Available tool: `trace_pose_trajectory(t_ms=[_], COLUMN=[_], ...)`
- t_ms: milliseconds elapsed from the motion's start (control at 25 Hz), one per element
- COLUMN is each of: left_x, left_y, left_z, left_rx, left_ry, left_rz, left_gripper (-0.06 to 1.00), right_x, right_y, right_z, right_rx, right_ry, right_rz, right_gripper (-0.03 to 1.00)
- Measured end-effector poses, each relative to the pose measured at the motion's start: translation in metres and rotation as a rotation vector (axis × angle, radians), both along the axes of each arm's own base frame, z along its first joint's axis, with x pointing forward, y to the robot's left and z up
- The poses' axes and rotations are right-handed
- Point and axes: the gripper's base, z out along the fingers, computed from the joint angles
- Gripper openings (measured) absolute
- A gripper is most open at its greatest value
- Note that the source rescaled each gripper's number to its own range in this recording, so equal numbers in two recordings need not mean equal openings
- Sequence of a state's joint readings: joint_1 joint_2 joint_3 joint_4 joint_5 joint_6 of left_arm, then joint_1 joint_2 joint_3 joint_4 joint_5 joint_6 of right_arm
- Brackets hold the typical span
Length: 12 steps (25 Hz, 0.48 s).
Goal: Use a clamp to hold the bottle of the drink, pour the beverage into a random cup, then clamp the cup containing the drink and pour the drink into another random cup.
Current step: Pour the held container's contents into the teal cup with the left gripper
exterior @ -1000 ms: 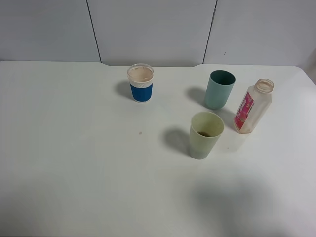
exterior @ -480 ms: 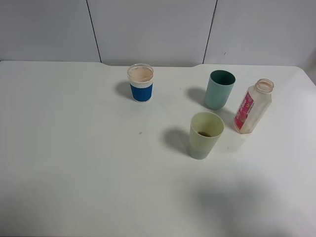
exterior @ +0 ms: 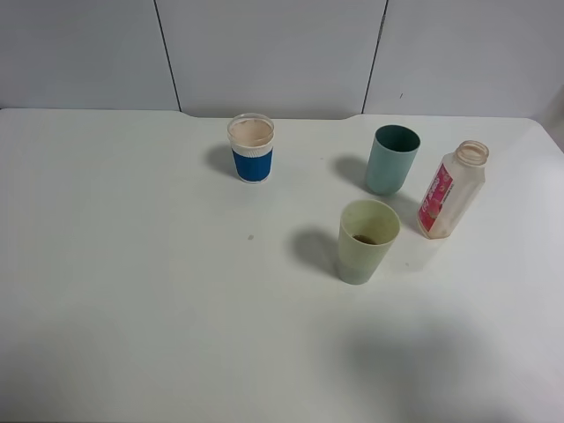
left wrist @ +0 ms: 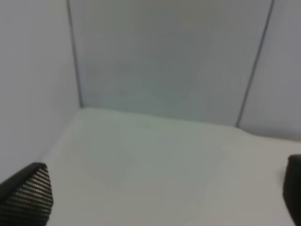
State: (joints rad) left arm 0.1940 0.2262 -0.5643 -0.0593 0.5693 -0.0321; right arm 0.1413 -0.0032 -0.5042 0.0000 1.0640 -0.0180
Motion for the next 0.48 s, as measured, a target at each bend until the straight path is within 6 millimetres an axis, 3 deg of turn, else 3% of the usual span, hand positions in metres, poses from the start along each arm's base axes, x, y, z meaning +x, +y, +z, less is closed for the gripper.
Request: trace_pose_trajectory(t_ms=[200, 480], left_x=[0.022, 0.035], left_y=[0.003, 0.002], left_z=[-0.006, -0.009], left_rx=[-0.041, -0.115], left_ry=[0.100, 0.143], left_rz=[-0.010, -0.037], left_gripper=[1.00, 1.00], right_x=[0.000, 0.000], right_y=[0.000, 0.000], right_z=[0.000, 0.000], right_rx=[0.000, 0.000], right_ry=[-0.001, -0.001], right_rz=[0.000, 0.000], right_gripper=[1.00, 1.00])
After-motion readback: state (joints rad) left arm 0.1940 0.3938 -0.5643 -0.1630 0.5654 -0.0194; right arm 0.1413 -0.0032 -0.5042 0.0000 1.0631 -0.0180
